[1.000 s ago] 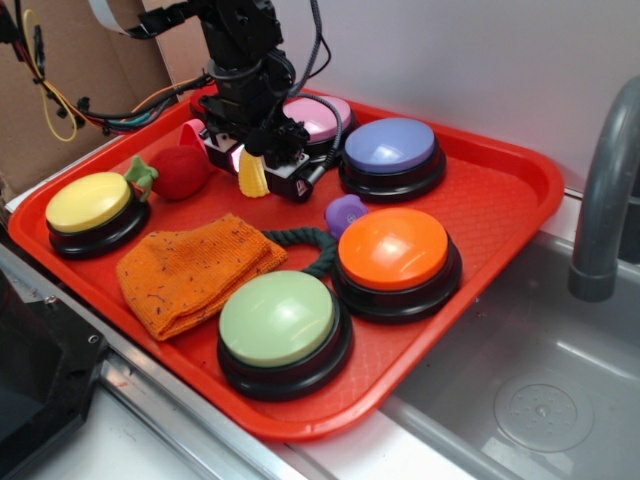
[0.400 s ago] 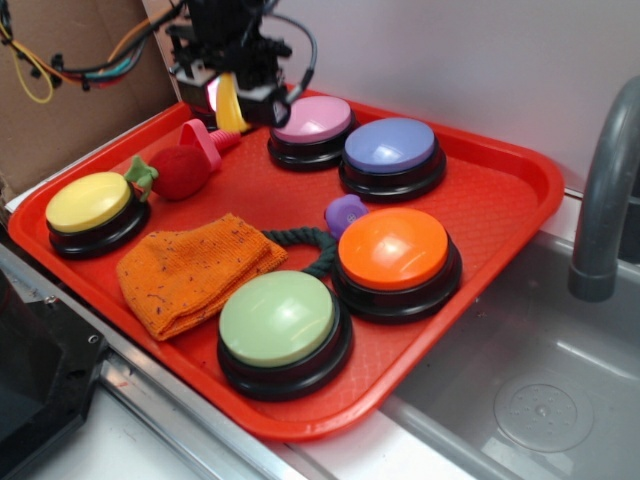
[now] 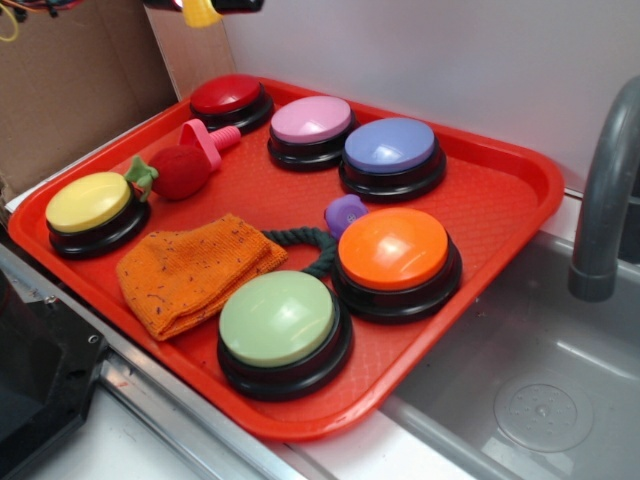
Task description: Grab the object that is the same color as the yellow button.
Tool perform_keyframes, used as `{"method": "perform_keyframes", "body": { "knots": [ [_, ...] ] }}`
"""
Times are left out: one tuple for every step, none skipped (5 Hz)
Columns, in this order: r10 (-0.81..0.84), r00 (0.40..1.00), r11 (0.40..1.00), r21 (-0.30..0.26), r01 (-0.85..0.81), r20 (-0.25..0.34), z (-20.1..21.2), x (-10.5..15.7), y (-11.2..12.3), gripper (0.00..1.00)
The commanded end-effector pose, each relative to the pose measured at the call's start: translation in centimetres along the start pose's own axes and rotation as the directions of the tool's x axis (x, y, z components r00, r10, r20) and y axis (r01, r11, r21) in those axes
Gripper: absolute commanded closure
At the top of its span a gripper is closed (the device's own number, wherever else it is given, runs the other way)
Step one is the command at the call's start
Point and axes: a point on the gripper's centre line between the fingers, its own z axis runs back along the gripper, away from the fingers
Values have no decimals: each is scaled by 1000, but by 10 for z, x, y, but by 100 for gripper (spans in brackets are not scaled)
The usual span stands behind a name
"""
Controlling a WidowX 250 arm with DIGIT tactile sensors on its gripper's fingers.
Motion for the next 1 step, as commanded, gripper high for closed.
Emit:
{"method": "perform_keyframes", "body": {
  "knots": [
    [38, 998, 999, 0, -38, 57, 14, 3, 16, 100]
  ]
}}
